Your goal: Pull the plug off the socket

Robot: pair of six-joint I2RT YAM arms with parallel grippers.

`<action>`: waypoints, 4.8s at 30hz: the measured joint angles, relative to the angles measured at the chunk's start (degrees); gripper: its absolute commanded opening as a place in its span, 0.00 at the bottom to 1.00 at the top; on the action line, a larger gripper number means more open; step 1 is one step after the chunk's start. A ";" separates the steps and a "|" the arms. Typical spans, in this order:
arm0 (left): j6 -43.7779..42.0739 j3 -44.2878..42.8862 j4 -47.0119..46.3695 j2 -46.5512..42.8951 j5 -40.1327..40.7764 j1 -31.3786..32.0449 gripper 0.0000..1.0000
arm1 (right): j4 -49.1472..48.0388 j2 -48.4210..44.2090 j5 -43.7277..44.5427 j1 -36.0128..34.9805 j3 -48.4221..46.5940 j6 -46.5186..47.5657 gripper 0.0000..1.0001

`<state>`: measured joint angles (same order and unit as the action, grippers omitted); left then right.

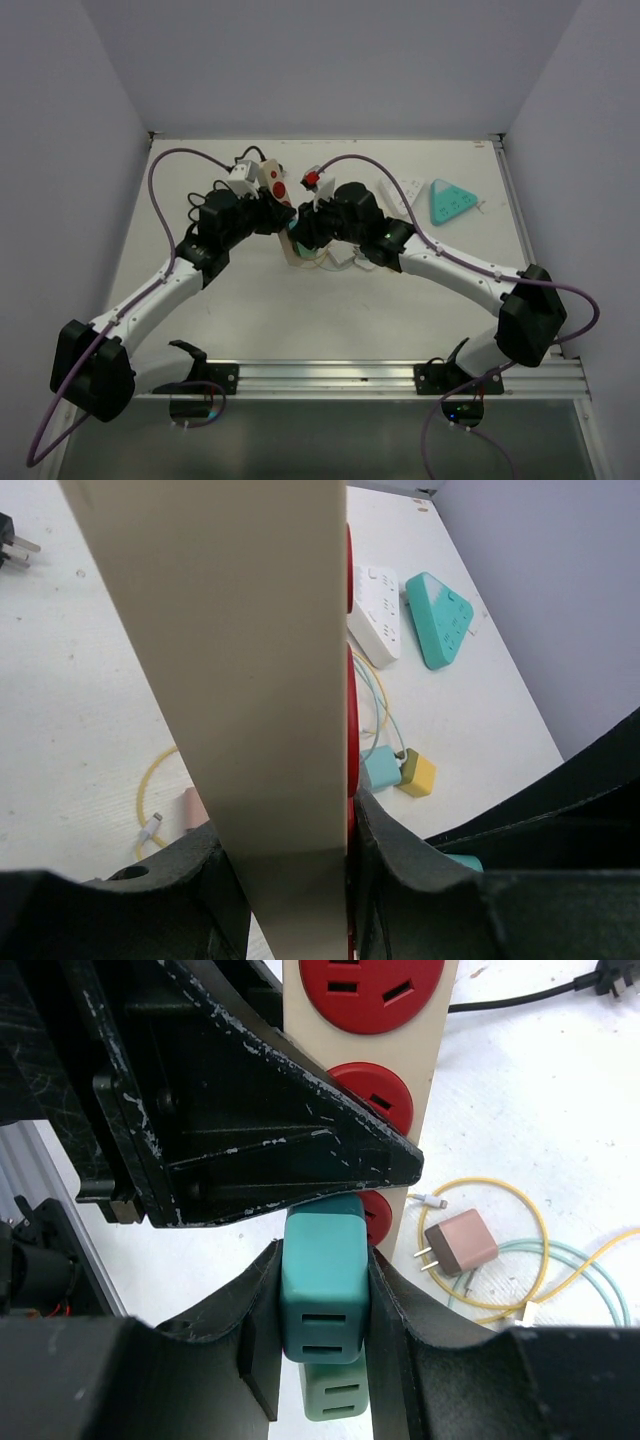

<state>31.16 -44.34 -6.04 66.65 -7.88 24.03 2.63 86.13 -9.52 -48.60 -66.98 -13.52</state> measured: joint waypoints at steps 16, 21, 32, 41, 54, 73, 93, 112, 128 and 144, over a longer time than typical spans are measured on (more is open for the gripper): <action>-5.53 -2.60 8.28 3.65 18.01 -5.14 0.00 | 4.81 -9.75 -2.95 1.38 3.56 0.74 0.00; -8.26 -1.49 12.94 4.50 28.00 -6.95 0.00 | 4.96 -13.35 -5.20 1.40 3.56 0.72 0.00; -10.47 -3.15 14.01 3.06 21.24 -6.60 0.00 | 2.27 -9.49 -4.96 9.55 9.11 -4.44 0.00; -12.17 -9.86 14.93 2.80 8.74 -6.58 0.00 | -4.52 5.40 -8.81 14.36 13.33 -12.70 0.04; -17.00 -4.85 12.66 -0.55 2.12 -6.56 0.00 | -13.90 13.44 -10.05 16.92 14.71 -18.56 0.62; -17.35 -4.44 11.23 -1.14 2.29 -6.49 0.00 | -8.24 4.07 -3.41 12.02 12.52 -14.60 0.96; -17.51 -2.67 9.88 -1.62 2.27 -6.49 0.00 | -4.94 14.23 -6.58 0.46 -7.21 -13.20 0.91; -18.84 -2.60 9.70 -2.25 2.89 -6.47 0.00 | -3.06 19.78 -11.15 -1.31 -10.25 -10.73 0.00; -17.18 -3.04 7.93 -2.38 5.92 -3.34 0.00 | 6.88 13.27 -6.40 -1.44 -10.08 -9.99 0.00; -24.81 -3.41 12.02 -1.64 23.54 -7.80 0.00 | 18.16 -8.37 -3.63 4.31 -1.44 -7.82 0.00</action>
<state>6.35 -47.75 5.98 65.01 15.66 16.23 20.80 77.76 -13.15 -44.29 -68.42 -21.34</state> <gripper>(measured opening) 0.400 0.331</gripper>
